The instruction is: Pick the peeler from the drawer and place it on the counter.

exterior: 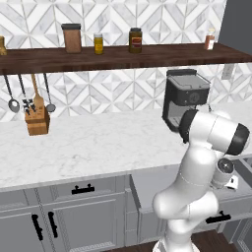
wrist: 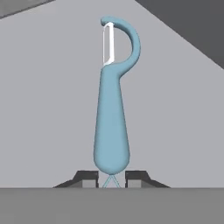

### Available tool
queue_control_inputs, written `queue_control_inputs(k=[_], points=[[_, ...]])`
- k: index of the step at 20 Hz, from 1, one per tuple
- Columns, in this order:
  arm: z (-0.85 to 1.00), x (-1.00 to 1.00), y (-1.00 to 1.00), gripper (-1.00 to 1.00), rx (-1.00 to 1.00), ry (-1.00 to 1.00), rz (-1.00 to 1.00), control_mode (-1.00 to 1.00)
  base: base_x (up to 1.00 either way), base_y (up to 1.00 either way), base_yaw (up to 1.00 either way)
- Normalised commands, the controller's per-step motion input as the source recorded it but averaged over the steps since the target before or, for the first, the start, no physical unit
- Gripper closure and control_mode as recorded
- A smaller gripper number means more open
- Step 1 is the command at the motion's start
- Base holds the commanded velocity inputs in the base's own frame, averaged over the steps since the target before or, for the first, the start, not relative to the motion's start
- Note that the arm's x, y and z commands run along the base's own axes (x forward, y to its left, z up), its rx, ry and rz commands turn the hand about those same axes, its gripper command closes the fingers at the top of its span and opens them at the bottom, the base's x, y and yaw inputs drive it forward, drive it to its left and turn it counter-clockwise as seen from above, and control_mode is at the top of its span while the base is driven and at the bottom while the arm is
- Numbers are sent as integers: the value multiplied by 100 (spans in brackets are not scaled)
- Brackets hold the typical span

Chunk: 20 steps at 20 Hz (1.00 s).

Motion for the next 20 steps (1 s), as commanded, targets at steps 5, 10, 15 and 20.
queue_control_inputs(k=[5, 10, 15, 20], points=[[72, -15, -21, 100, 11, 1, -36, -100, 0, 0, 0], [77, -40, -41, 100, 17, 4, -30, -100, 0, 0, 0], [99, -32, -54, 100, 2, 0, -20, -100, 0, 0, 0], [100, -31, -49, 100, 0, 0, -14, -100, 0, 0, 0]])
